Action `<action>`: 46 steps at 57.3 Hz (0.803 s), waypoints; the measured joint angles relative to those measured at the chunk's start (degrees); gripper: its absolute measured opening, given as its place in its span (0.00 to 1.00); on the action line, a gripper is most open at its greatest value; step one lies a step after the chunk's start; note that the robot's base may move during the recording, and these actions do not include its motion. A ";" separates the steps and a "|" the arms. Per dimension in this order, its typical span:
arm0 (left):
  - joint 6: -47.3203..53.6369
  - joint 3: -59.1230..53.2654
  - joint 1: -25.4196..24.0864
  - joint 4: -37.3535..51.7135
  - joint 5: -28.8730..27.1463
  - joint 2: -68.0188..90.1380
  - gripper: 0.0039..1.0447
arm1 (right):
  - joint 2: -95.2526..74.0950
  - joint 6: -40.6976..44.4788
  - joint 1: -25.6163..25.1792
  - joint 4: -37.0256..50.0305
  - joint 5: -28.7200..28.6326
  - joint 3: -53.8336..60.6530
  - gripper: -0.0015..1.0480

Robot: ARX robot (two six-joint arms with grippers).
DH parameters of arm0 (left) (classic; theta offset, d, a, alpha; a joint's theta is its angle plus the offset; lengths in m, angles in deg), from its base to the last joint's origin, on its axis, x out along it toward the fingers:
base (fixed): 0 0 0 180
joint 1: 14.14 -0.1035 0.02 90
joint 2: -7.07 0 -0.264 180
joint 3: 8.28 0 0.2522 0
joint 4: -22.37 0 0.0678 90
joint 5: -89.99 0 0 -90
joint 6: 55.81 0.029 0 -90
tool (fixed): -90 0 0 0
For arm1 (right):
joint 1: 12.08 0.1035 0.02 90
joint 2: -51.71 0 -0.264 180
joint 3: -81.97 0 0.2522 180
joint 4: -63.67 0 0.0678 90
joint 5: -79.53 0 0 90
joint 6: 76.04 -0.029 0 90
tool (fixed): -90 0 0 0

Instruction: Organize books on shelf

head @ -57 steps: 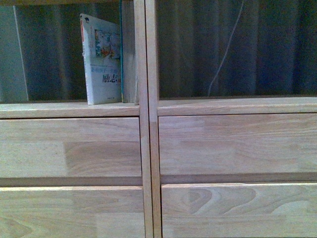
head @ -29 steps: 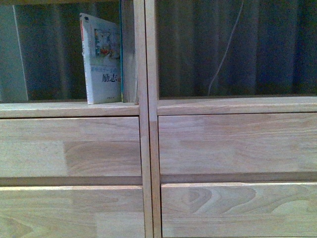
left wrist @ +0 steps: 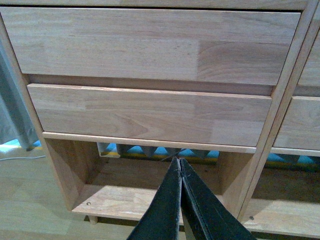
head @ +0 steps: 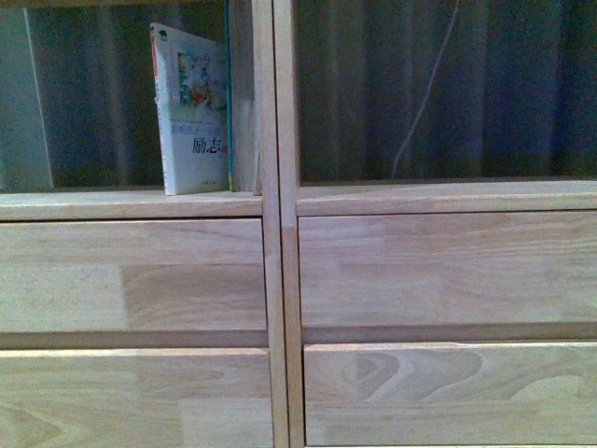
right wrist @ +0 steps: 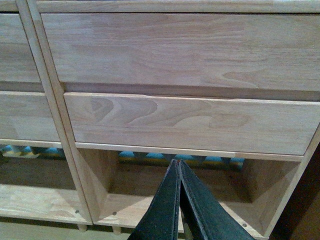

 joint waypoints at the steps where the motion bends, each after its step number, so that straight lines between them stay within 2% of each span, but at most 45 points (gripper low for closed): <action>1: 0.00 0.00 0.00 0.00 0.00 0.00 0.02 | 0.00 0.02 0.00 0.00 0.00 0.00 0.03; 7: -0.04 0.00 0.00 0.00 0.00 0.00 0.03 | 0.00 0.00 0.00 0.00 0.00 0.00 0.03; 14: -0.02 0.00 0.00 0.00 0.00 0.00 0.23 | 0.00 0.09 0.00 0.00 0.00 0.00 0.04; 20: -0.02 0.00 0.00 0.00 0.00 0.00 0.41 | 0.00 0.04 0.00 0.00 0.00 0.00 0.22; 26: -0.02 0.00 0.00 0.00 0.00 0.00 0.69 | 0.00 0.04 0.00 0.00 0.00 0.00 0.49; 34: 0.00 0.00 0.00 0.00 0.00 0.00 0.92 | 0.00 0.04 0.00 0.00 0.00 0.00 0.72; 36: 0.02 0.00 0.00 0.00 0.00 0.00 0.95 | 0.00 0.04 0.00 0.00 0.00 0.00 0.76; 42: 0.00 0.00 0.00 0.00 0.00 0.00 0.93 | 0.00 0.02 0.00 0.00 0.00 0.00 0.93; 46: 0.00 0.00 0.00 0.00 0.00 0.00 0.93 | 0.00 0.04 0.00 0.00 0.00 0.00 0.93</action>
